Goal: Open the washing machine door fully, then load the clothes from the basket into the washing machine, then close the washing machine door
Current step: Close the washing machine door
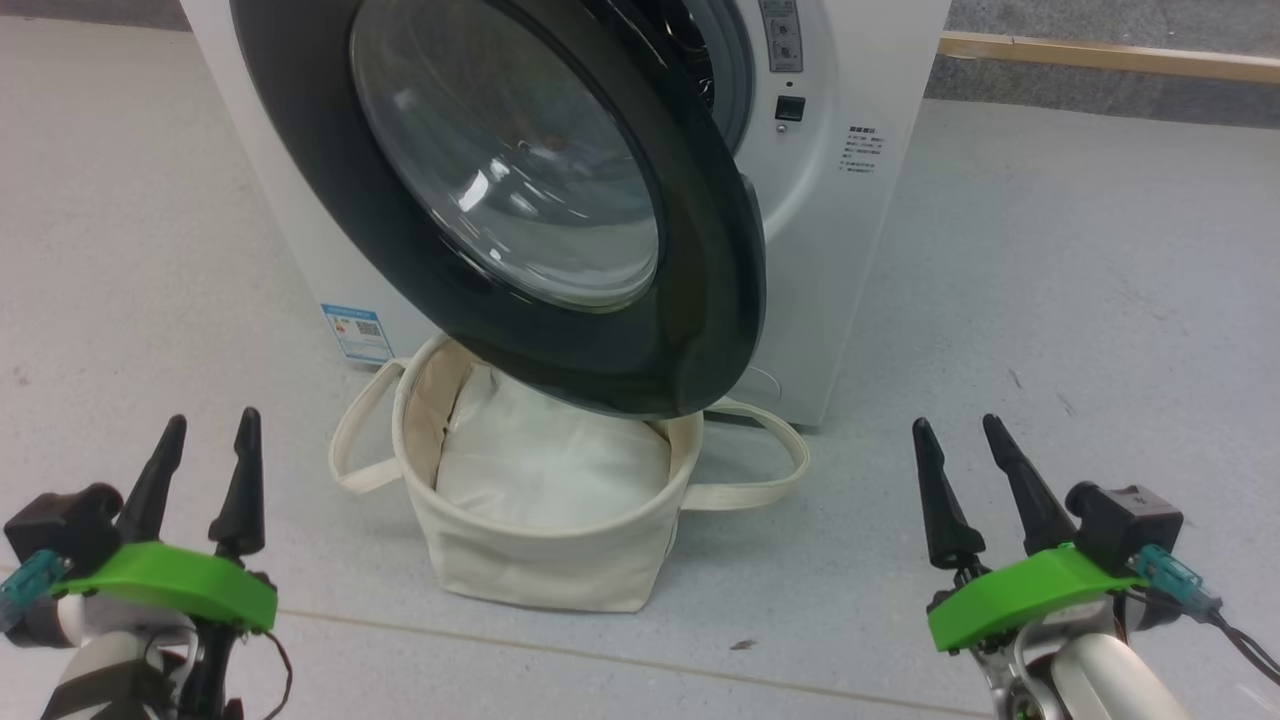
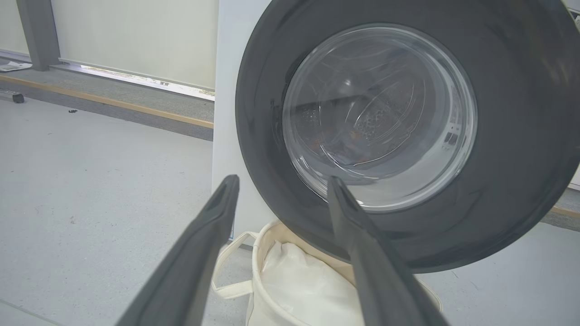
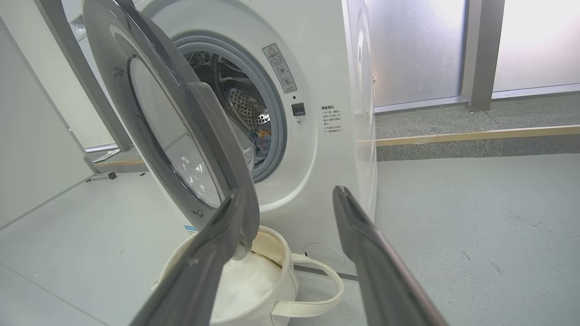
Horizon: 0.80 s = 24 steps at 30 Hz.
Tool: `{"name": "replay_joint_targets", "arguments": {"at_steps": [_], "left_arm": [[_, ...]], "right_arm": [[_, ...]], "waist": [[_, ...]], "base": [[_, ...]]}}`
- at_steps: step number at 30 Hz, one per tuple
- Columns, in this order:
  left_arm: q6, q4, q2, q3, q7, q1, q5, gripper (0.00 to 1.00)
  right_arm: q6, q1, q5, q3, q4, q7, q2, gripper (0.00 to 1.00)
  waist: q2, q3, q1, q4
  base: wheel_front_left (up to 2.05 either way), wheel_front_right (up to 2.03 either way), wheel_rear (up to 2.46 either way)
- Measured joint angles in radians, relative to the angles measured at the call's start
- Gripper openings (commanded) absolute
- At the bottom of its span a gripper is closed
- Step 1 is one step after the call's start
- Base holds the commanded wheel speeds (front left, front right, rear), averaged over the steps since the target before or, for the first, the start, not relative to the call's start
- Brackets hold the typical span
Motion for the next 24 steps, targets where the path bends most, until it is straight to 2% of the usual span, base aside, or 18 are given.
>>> {"name": "replay_joint_targets", "arguments": {"at_steps": [10,23,24], "left_arm": [[-0.002,-0.021,-0.038,0.069,0.000,0.019,0.070,1.00],[-0.003,-0.020,-0.066,0.075,0.000,0.019,0.083,1.00],[-0.003,-0.020,-0.066,0.072,0.000,0.019,0.082,1.00]], "right_arm": [[0.000,0.000,0.009,0.007,0.003,0.000,0.000,1.00],[0.000,0.000,0.018,0.019,0.005,0.000,-0.003,1.00],[0.000,0.000,0.020,0.022,0.006,0.000,-0.004,0.16]], "waist": [[0.0000,-0.006,0.0000,-0.004],[0.0000,-0.006,0.0000,0.009],[0.0000,-0.006,0.0000,0.012]], "base": [[0.00,0.00,0.00],[0.00,0.00,0.00],[0.00,0.00,0.00]]}}
